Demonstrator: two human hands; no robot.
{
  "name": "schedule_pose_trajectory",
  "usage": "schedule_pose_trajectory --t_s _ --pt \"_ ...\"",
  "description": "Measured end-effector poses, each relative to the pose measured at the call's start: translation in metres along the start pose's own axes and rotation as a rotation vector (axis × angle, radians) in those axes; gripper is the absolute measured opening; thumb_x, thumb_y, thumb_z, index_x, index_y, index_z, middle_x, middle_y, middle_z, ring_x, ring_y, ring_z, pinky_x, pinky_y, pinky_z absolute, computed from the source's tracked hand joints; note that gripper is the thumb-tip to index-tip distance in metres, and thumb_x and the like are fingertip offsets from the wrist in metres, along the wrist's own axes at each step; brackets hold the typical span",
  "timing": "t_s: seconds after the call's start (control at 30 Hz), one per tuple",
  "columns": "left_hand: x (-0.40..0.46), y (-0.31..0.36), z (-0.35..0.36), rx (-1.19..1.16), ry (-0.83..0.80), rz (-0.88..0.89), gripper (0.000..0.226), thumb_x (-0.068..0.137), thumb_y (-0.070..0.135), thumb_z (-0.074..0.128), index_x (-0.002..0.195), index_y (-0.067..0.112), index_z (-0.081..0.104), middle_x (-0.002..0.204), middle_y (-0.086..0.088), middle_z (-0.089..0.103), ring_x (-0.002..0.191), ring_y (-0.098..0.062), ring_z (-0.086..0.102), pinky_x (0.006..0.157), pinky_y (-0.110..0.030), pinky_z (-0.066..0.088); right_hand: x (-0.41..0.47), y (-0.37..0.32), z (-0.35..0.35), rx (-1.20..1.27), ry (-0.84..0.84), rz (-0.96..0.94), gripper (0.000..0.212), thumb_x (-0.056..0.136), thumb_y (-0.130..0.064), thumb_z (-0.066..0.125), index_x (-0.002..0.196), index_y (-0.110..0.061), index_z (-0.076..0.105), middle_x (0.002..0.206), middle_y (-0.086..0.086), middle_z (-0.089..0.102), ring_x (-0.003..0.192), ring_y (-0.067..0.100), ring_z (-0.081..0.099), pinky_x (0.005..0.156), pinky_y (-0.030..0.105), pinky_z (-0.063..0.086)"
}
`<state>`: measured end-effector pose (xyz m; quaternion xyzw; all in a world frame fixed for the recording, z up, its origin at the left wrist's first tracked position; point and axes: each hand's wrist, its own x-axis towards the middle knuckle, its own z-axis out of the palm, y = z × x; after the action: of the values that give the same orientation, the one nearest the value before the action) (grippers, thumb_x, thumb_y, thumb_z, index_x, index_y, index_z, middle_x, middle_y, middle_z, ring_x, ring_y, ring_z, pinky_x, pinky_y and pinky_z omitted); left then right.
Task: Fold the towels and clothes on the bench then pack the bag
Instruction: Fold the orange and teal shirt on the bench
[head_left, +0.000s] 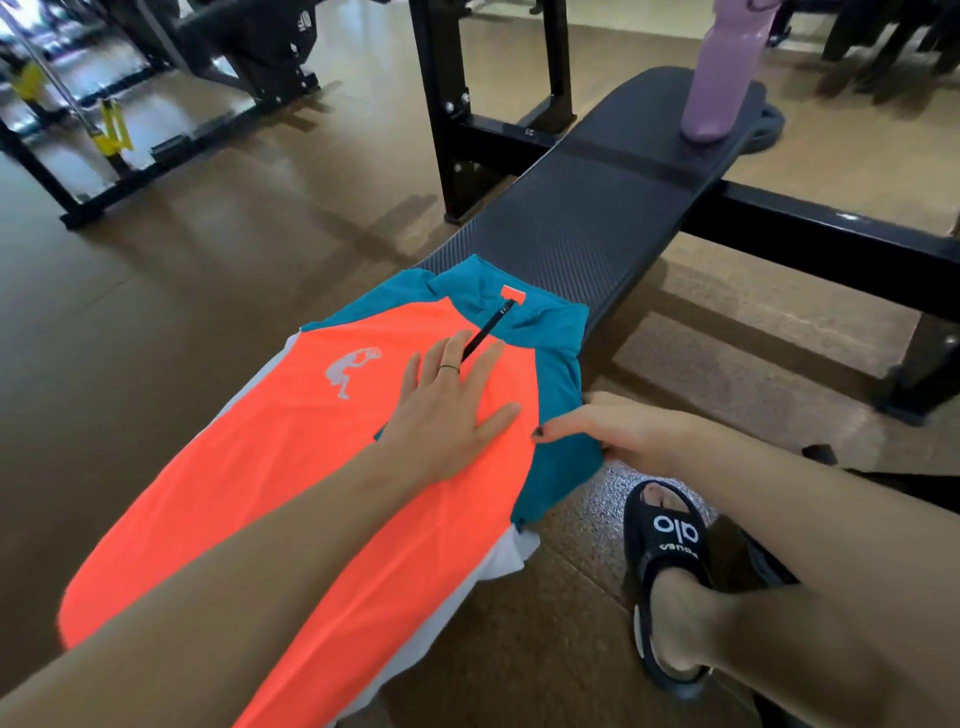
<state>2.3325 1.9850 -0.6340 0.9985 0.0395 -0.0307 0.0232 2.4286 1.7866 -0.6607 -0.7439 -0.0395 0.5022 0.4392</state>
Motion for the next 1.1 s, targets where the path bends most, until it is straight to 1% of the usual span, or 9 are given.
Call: schedule_pose_trajectory --t_s 0.1,0.33,0.43,0.57,0.67,0.77,0.9,1.0,1.1 --pt "-0.026 -0.007 0.006 -0.022 -0.094 0.010 0.088 0.083 0.078 0.011 0.159 0.035 0.016 0.169 -0.003 0.004 0.155 -0.024 0.004 0.124 -0.055 0.011 -0.023 0.009 -0.007 -0.223 -0.133 0.002 0.055 0.067 -0.026 0.086 0.118 -0.018 0.068 0.111 -0.004 0.075 0.102 0.016 0.071 0.090 0.035 0.057" --pt "-0.033 -0.023 0.001 -0.073 -0.139 0.037 0.083 0.084 0.077 0.014 0.159 0.043 0.006 0.170 0.006 -0.004 0.156 -0.016 -0.004 0.125 -0.052 0.004 -0.052 0.030 -0.004 -1.366 -0.002 0.245 0.036 0.087 -0.009 0.064 0.122 -0.008 0.059 0.098 0.004 0.063 0.091 0.023 0.057 0.077 0.034 0.050" --pt "-0.031 -0.035 -0.003 -0.118 -0.131 -0.039 0.072 0.097 0.066 0.034 0.160 0.041 0.006 0.170 0.002 -0.001 0.156 -0.021 0.002 0.125 -0.053 0.006 -0.064 -0.003 0.002 -1.375 0.269 0.085 0.022 0.092 -0.013 0.056 0.114 -0.012 0.061 0.104 0.004 0.067 0.095 0.026 0.063 0.073 0.033 0.043" --pt "-0.028 -0.073 -0.001 -0.090 -0.152 -0.204 0.069 0.099 0.066 0.029 0.159 0.043 0.005 0.170 0.002 -0.003 0.157 -0.022 -0.003 0.124 -0.056 0.002 -0.052 -0.059 0.021 -1.212 0.689 -0.405 0.014 0.094 -0.018 0.053 0.108 -0.015 0.051 0.107 0.010 0.065 0.102 0.033 0.065 0.071 0.034 0.039" --pt "-0.024 -0.101 0.000 -0.075 -0.169 -0.259 0.067 0.098 0.068 0.025 0.159 0.047 0.005 0.170 0.006 -0.006 0.156 -0.019 -0.006 0.124 -0.055 0.000 -0.021 -0.081 0.052 -1.107 0.631 -0.758 0.038 0.093 -0.025 0.053 0.130 -0.016 0.053 0.117 0.011 0.061 0.110 0.035 0.059 0.086 0.043 0.047" --pt "-0.015 -0.133 0.000 -0.090 -0.127 -0.321 0.064 0.100 0.064 0.027 0.159 0.046 0.009 0.170 0.005 -0.003 0.156 -0.019 -0.004 0.125 -0.052 0.001 0.012 -0.093 0.077 -1.186 0.482 -0.720 0.060 0.099 -0.046 0.045 0.155 -0.028 0.032 0.150 0.010 0.041 0.141 0.030 0.035 0.117 0.047 0.027" --pt "-0.004 -0.163 0.004 -0.070 -0.125 -0.329 0.064 0.101 0.063 0.025 0.159 0.044 0.006 0.170 0.007 -0.005 0.156 -0.016 -0.007 0.124 -0.052 -0.002 0.049 -0.097 0.089 -1.288 0.452 -0.562 0.068 0.098 -0.061 0.013 0.160 -0.034 0.009 0.168 0.009 0.007 0.155 0.026 0.002 0.124 0.048 0.003" --pt "0.003 -0.169 0.005 -0.077 -0.102 -0.315 0.064 0.100 0.064 0.025 0.159 0.045 0.005 0.170 0.008 -0.006 0.157 -0.018 -0.005 0.124 -0.053 0.000 0.059 -0.106 0.093 -1.318 0.475 -0.545 0.086 0.080 -0.064 -0.010 0.160 -0.035 0.009 0.168 0.009 0.007 0.155 0.026 0.003 0.124 0.048 0.004" --pt "0.005 -0.170 0.003 -0.084 -0.126 -0.293 0.067 0.099 0.067 0.022 0.159 0.045 0.001 0.169 0.007 -0.011 0.156 -0.020 -0.008 0.124 -0.053 -0.002 0.060 -0.110 0.085 -1.330 0.498 -0.548 0.089 0.078 -0.065 -0.010 0.159 -0.037 0.015 0.167 0.007 0.013 0.153 0.027 0.010 0.124 0.045 0.009"
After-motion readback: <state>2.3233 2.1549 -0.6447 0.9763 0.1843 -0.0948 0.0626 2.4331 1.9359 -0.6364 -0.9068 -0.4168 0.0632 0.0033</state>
